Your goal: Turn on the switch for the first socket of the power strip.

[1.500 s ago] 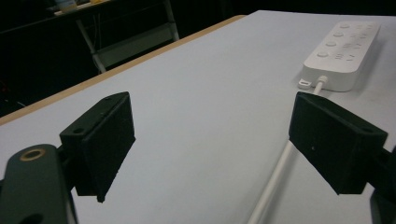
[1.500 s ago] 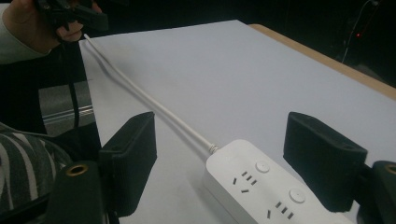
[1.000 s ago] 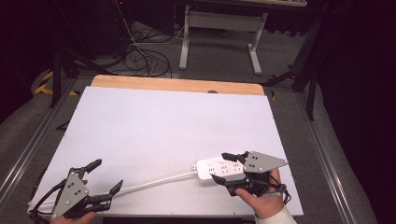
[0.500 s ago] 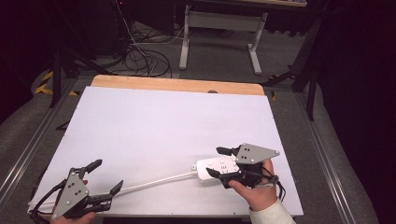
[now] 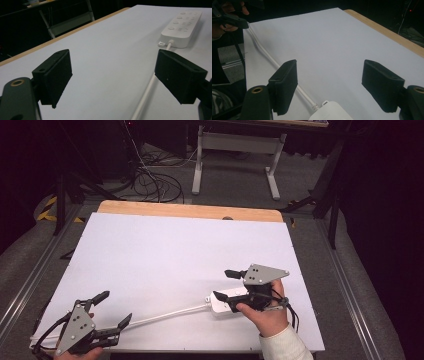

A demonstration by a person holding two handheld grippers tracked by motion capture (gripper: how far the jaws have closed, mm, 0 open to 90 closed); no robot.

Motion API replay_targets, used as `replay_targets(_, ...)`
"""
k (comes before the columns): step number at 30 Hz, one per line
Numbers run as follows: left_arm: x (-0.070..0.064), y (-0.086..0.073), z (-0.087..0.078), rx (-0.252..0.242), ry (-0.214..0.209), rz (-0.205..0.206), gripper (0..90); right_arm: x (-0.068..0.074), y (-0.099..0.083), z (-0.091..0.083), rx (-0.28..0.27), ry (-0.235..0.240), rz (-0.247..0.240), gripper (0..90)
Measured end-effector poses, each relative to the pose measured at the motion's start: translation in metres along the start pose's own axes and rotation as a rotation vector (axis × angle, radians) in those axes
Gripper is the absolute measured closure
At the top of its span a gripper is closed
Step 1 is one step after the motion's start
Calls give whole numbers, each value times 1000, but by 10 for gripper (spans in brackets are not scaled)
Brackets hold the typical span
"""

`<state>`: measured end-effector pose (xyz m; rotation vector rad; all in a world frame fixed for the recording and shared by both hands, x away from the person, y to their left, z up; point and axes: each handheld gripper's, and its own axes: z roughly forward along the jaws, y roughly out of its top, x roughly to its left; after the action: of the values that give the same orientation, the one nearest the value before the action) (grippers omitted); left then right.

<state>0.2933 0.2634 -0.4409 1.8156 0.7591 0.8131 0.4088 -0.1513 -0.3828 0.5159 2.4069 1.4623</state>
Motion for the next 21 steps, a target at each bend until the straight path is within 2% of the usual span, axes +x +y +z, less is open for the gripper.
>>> replay_targets(5,0,0,0,1,0,1,150,0,0,4,7,-3,-2,291)
replay_targets(6,0,0,0,2,1,3,151,0,-1,4,2,-10,-4,348)
replay_targets(7,1,0,0,5,9,17,153,0,-2,3,-2,-9,-1,364)
replay_targets(9,0,0,0,5,8,12,153,0,-2,2,-6,-10,4,384)
replay_targets(10,0,0,0,4,6,11,153,0,-3,1,-5,-16,-2,498)
replay_targets(13,0,0,0,6,6,15,153,1,-2,1,4,-14,-13,610)
replay_targets(14,0,0,0,6,6,15,153,1,-2,1,4,-14,-13,610)
replay_targets(15,0,0,0,6,6,14,153,0,-2,2,27,2,-21,672)
replay_targets(17,0,0,0,7,6,15,153,-1,-3,3,49,-1,-34,724)
replay_targets(21,0,0,1,5,7,16,153,0,-2,7,28,-1,-66,791)
